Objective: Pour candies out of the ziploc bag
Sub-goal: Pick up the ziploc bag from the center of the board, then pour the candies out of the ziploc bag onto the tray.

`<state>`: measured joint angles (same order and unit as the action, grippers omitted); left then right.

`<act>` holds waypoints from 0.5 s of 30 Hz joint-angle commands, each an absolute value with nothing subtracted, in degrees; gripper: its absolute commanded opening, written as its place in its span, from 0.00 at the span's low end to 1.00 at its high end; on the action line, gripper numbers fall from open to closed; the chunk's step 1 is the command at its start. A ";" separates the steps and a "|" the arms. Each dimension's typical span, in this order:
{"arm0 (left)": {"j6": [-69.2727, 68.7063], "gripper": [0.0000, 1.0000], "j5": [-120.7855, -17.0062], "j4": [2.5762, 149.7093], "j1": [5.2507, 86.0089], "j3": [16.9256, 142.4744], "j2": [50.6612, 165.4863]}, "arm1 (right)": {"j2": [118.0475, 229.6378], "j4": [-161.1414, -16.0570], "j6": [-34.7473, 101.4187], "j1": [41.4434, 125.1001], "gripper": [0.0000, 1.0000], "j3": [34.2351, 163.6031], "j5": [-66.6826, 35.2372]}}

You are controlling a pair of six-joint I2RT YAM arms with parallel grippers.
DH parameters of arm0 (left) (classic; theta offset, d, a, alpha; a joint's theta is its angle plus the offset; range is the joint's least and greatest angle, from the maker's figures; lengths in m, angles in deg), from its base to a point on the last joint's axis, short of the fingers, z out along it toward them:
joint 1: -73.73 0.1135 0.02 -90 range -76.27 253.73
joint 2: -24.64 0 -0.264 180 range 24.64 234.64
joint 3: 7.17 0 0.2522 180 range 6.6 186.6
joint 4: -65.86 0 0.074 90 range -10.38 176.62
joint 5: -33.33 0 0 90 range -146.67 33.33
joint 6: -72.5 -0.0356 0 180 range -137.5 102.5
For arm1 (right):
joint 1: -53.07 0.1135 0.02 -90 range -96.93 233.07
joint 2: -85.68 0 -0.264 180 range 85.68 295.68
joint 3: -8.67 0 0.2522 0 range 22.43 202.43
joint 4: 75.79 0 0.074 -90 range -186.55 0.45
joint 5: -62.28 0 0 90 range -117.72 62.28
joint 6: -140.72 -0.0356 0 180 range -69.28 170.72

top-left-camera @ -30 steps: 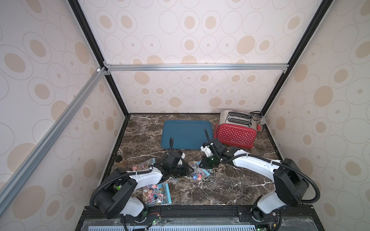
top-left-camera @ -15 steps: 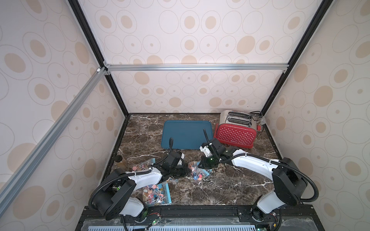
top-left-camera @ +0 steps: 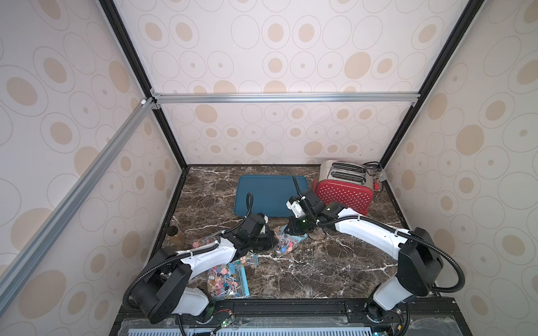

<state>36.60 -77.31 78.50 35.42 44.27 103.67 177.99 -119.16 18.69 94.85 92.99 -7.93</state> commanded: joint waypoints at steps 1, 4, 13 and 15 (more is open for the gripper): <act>33.59 0.00 -75.05 81.61 37.11 49.63 102.64 | 180.29 -122.80 21.16 94.87 0.00 98.03 -9.52; 33.00 0.00 -75.74 81.65 40.39 51.73 103.57 | 182.70 -125.48 22.56 94.26 0.00 102.91 -11.06; 27.25 0.00 -79.36 83.93 49.64 66.05 113.61 | 195.95 -129.46 26.79 88.51 0.00 120.42 -9.77; 27.25 0.00 -79.36 83.93 50.90 70.30 117.50 | 200.05 -130.80 27.94 87.16 0.00 125.92 -9.12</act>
<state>30.05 -78.25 83.96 49.50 64.81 114.60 196.68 -127.88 25.01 88.47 120.77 -9.94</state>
